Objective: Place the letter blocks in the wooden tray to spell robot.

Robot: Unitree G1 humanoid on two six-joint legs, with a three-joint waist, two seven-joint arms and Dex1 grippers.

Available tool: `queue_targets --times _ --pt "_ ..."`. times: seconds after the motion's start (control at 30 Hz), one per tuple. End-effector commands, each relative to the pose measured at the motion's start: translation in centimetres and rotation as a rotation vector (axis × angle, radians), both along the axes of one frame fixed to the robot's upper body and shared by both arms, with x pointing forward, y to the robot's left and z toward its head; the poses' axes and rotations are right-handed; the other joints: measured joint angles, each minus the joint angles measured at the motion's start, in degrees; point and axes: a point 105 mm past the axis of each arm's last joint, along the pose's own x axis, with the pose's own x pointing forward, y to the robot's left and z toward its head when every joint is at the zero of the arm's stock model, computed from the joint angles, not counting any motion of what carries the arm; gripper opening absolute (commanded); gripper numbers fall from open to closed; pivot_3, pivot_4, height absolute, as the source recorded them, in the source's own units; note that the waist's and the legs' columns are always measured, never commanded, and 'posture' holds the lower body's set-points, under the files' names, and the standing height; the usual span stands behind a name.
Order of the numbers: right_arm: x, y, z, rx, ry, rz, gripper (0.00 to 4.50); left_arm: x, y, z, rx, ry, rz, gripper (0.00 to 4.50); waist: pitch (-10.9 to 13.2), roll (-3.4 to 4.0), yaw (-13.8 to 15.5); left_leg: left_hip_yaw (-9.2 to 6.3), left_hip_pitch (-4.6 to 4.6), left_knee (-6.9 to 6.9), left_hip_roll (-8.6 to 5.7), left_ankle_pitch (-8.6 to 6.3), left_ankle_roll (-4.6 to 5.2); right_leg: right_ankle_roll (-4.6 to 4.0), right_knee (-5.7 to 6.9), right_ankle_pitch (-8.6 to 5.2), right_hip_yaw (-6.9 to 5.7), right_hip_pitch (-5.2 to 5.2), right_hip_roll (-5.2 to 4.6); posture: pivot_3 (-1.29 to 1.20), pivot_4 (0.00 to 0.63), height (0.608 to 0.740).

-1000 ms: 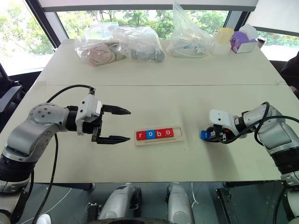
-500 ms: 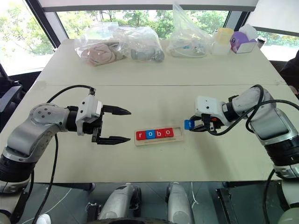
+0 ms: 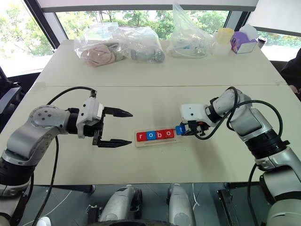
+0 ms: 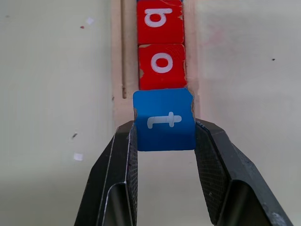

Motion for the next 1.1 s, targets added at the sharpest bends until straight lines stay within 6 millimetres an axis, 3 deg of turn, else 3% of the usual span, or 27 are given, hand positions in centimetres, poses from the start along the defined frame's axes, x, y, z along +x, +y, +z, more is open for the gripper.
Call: queue_targets --times 0.03,1.1 --pt "0.5 0.3 0.7 -0.003 -0.029 0.019 1.12 -0.4 0.0 0.8 -0.005 -0.037 -0.002 4.50 0.0 0.00 0.0 0.00 0.00 0.00 0.00 0.00 0.00 0.00 0.00 0.00 0.00 0.00 0.01 0.00 0.150 0.740" --pt "1.3 0.3 -0.1 -0.021 -0.015 0.019 1.12 -0.6 0.0 0.8 -0.017 -0.040 0.021 4.50 0.0 0.01 0.0 0.00 0.01 0.00 0.00 0.01 -0.02 0.01 0.03 0.01 0.00 0.01 0.02 0.00 0.150 0.740"
